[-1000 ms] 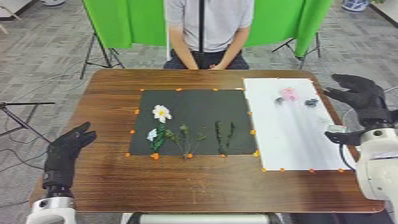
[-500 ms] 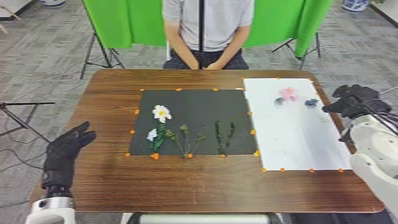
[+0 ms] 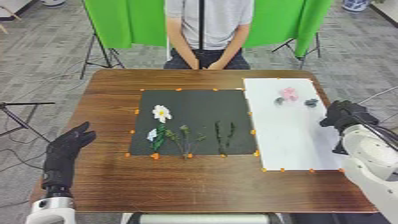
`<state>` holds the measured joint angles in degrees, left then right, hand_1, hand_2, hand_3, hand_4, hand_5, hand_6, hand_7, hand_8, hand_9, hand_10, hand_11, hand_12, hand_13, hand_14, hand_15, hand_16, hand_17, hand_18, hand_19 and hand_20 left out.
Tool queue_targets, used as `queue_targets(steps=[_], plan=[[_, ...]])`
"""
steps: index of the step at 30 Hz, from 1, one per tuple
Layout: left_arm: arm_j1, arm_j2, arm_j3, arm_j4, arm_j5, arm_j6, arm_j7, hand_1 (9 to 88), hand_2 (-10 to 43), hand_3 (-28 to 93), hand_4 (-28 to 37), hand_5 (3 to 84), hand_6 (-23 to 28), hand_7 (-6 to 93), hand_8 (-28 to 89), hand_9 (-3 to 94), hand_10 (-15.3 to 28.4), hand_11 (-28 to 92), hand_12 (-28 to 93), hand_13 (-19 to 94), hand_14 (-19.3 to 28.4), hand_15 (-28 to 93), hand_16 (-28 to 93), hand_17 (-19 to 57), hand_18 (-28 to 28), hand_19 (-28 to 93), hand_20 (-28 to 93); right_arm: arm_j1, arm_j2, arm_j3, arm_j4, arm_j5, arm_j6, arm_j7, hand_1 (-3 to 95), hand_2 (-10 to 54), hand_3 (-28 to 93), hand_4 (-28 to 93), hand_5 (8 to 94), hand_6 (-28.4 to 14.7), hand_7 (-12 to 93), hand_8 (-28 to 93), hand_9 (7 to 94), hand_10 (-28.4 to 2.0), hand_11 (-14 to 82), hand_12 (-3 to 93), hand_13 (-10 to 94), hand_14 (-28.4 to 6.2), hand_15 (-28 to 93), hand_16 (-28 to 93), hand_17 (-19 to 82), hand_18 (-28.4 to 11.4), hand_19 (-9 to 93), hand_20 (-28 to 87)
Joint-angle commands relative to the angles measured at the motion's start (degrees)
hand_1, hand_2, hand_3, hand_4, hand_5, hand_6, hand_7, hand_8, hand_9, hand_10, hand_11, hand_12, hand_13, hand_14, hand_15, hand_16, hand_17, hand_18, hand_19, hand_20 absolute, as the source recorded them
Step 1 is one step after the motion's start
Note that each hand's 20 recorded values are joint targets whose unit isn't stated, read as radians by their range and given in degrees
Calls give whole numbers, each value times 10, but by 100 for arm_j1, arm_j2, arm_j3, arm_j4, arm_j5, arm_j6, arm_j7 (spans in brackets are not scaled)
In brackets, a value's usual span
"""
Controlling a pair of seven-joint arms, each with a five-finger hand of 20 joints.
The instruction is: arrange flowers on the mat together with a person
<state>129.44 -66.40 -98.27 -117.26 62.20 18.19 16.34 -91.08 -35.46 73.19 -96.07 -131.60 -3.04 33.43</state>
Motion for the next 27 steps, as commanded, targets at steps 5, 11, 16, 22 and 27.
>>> queue_targets(steps=[5,11,16,22,27], plan=[[42,-26,20,0,13,31,-60,257,-4,698,-272,504,60,100,-63,507,148,189,120,428,169,128,-11,137,109,43,212,18,-91,-384,288,-215,502,-70,449,-95,699,-273,614,47,187,-109,763,-105,168,181,937,-4,348,234,644,-89,727,207],[79,-34,1,-15,15,35,-66,258,-4,698,-272,504,59,101,-63,507,149,188,120,428,169,128,-11,136,110,44,211,59,-90,-640,424,-175,1415,-109,607,-95,555,-266,744,47,206,21,905,-73,59,322,937,10,465,186,668,-83,799,155],[86,-45,-2,-21,25,44,-75,258,-4,697,-272,504,59,101,-63,507,148,189,120,428,169,128,-11,136,110,46,210,144,-50,-603,309,-352,1878,-17,629,-95,559,-263,814,40,217,64,935,-65,93,346,937,16,522,171,680,-84,833,150],[89,-25,-5,-9,27,29,-89,258,-4,698,-272,504,59,101,-64,507,149,189,120,429,169,128,-11,135,110,46,209,611,109,-528,-582,-573,2497,157,627,-95,567,-254,830,35,213,69,937,-67,115,346,937,18,534,165,685,-83,839,146],[47,0,33,5,45,-3,-136,257,-4,699,-271,504,59,102,-64,507,148,189,120,429,170,128,-11,135,110,47,209,1801,35,-1506,-1091,-516,2745,-304,624,-95,575,-254,833,36,211,73,937,-68,114,346,937,20,535,164,684,-82,841,142]])
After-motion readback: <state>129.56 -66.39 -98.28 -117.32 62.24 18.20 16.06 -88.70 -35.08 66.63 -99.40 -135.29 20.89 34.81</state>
